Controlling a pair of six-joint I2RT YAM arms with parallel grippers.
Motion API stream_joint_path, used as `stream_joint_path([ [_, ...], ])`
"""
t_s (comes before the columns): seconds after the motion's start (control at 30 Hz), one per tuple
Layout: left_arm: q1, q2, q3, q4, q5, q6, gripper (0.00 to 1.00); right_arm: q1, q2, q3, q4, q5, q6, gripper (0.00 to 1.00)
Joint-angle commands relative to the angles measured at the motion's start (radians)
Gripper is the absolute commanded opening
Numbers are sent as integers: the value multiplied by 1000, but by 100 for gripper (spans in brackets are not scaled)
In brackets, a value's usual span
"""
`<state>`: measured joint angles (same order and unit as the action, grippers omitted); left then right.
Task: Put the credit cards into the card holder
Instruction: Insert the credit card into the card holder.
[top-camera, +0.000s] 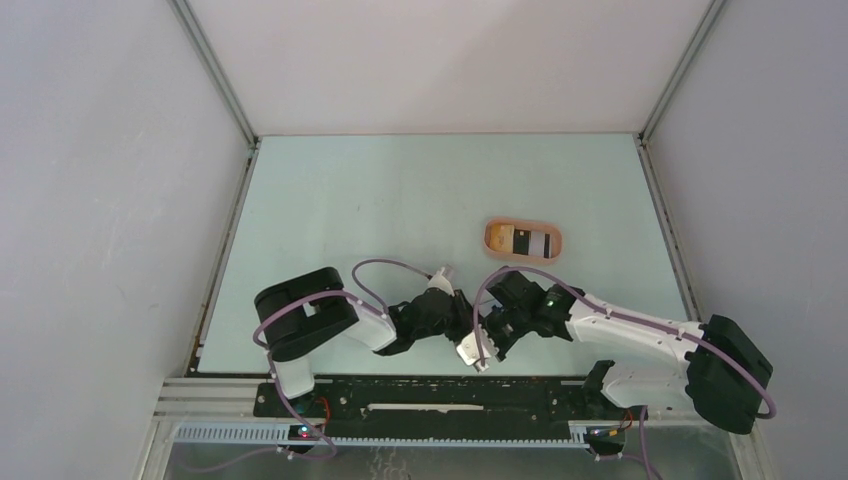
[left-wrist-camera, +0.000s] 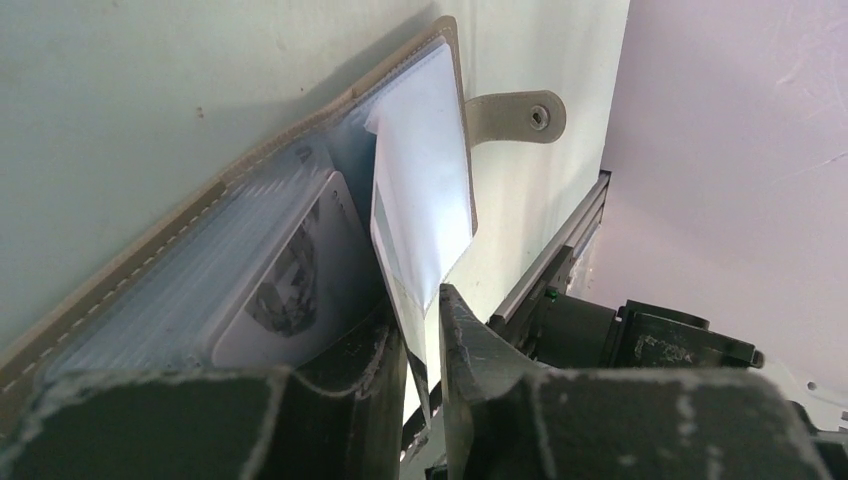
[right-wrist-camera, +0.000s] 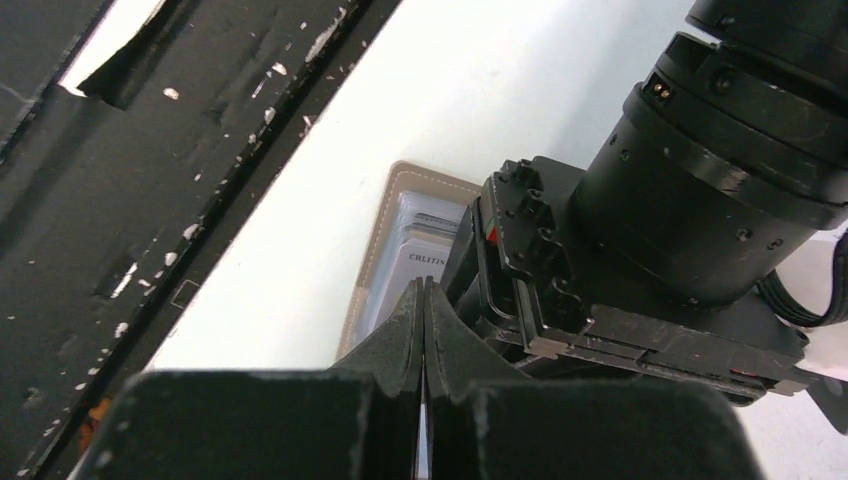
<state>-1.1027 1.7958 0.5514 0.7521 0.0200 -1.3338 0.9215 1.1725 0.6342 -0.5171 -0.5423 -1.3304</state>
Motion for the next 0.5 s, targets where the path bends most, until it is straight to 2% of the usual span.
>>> stream_joint_path([
  [0.0,7,29,-28,-53,20,12,23,14,20,-19,116,78,-19,1],
  [0.23,9,31,-30,-53,24,11,23,14,50,-37,133,140,-38,1],
  [0.47,13,26,-36,-53,26,12,24,-28,28,-53,93,120,-52,0],
])
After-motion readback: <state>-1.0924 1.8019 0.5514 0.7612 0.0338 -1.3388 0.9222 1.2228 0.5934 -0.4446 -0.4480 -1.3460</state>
